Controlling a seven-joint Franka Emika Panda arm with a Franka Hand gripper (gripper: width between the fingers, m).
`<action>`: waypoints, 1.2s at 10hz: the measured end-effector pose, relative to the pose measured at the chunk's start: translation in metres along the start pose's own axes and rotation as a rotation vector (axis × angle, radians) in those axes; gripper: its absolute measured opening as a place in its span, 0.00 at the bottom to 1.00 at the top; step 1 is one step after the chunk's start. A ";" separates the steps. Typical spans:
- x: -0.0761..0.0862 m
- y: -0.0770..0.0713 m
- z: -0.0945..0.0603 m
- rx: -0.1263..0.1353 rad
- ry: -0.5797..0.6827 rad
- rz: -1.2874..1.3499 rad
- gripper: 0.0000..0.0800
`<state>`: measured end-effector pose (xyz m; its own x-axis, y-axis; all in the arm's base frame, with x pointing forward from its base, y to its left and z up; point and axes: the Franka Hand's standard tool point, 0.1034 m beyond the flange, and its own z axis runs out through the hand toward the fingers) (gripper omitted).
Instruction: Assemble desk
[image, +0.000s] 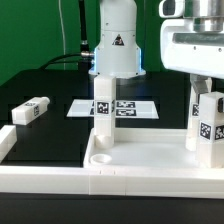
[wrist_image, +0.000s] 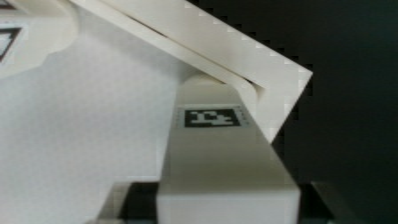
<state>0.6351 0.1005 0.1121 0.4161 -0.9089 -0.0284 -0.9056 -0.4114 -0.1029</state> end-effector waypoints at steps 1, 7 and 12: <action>0.000 0.000 0.000 0.000 0.000 -0.007 0.49; -0.005 -0.001 0.001 -0.009 0.009 -0.365 0.81; -0.012 -0.003 0.002 -0.032 0.027 -0.845 0.81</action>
Offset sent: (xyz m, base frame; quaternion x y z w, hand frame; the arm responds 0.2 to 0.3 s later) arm -0.0005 0.0002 0.0006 0.0015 0.0050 -0.0490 0.9988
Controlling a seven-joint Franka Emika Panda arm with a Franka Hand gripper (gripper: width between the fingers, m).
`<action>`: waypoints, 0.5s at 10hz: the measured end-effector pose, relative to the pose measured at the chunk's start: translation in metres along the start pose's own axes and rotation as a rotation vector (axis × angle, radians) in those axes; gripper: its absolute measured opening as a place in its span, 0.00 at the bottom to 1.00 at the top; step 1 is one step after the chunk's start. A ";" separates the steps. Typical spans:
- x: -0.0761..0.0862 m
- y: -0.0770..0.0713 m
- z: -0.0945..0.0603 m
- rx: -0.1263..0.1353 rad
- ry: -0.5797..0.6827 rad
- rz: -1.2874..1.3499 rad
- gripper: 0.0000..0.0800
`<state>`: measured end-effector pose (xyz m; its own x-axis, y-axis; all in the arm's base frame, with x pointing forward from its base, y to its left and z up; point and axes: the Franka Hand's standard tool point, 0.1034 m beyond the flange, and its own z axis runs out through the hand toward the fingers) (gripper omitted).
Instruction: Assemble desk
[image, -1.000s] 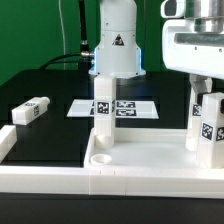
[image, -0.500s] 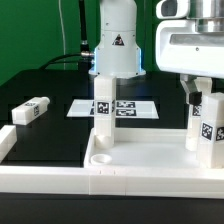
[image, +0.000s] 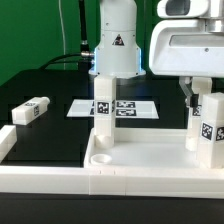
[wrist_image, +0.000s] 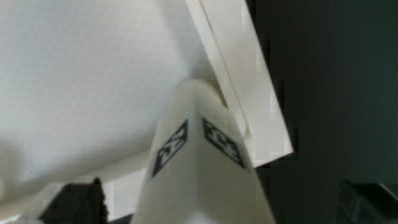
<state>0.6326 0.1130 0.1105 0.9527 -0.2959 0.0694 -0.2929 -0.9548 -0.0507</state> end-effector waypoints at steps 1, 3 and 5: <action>0.001 0.000 -0.001 0.001 0.001 -0.089 0.81; 0.000 -0.001 -0.001 0.001 -0.001 -0.234 0.81; 0.001 0.000 -0.001 -0.005 -0.002 -0.376 0.81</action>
Offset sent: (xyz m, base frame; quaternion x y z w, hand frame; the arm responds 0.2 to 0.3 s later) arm 0.0073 0.0095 0.0034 0.0164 -0.0221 -0.1898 0.9814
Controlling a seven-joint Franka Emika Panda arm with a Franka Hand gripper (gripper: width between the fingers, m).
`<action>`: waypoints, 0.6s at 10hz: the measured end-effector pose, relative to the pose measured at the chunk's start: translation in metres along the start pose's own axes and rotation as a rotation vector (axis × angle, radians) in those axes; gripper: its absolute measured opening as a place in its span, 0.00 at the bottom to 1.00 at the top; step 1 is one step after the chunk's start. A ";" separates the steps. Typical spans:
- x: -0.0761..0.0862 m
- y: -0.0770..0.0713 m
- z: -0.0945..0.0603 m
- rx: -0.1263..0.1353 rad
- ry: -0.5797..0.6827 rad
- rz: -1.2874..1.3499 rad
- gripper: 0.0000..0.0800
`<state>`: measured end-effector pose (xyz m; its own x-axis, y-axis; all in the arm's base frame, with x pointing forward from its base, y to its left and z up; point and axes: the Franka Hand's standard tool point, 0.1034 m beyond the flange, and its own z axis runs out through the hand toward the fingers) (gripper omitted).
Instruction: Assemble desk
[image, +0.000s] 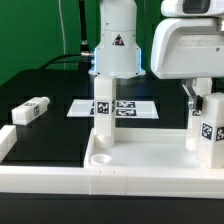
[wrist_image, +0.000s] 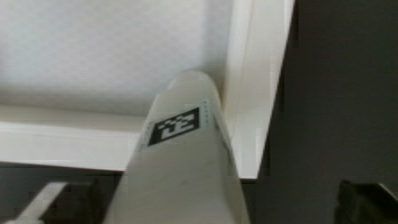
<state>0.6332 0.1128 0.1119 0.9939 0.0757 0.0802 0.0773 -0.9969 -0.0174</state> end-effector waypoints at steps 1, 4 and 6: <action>0.000 0.001 0.000 -0.004 0.000 -0.082 0.81; 0.000 0.004 0.000 -0.015 -0.001 -0.192 0.67; 0.000 0.006 0.000 -0.016 -0.001 -0.184 0.50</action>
Offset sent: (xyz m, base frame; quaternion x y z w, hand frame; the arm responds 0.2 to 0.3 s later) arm 0.0000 0.0000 0.0000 0.0000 0.0000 -0.1296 0.9916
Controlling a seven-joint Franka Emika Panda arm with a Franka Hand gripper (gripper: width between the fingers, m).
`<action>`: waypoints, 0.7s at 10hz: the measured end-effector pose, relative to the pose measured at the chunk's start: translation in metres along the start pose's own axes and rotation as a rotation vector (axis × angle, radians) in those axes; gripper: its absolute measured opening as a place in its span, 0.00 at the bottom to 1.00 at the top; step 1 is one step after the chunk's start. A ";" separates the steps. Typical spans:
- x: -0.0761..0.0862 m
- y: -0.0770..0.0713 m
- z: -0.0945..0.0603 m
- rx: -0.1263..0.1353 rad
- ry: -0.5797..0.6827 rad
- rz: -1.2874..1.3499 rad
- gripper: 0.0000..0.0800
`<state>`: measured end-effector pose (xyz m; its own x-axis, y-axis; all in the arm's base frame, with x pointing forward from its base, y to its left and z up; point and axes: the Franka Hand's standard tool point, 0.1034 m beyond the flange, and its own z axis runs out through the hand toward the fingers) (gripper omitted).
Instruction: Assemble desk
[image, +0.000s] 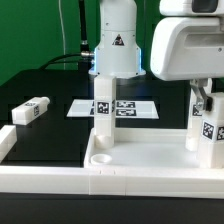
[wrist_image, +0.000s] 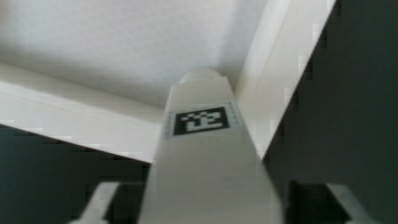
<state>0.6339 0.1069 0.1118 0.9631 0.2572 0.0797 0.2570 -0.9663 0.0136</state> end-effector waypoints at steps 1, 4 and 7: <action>0.000 0.000 0.000 0.000 0.000 0.000 0.36; -0.001 0.003 0.000 0.003 0.000 0.076 0.36; 0.000 0.004 0.001 0.011 0.002 0.364 0.36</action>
Offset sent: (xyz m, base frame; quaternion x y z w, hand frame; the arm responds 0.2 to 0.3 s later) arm -0.0017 -0.0011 0.0016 0.0395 -0.0053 0.0878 0.9953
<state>0.6345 0.1032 0.1113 0.9914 -0.1040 0.0794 -0.1022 -0.9944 -0.0267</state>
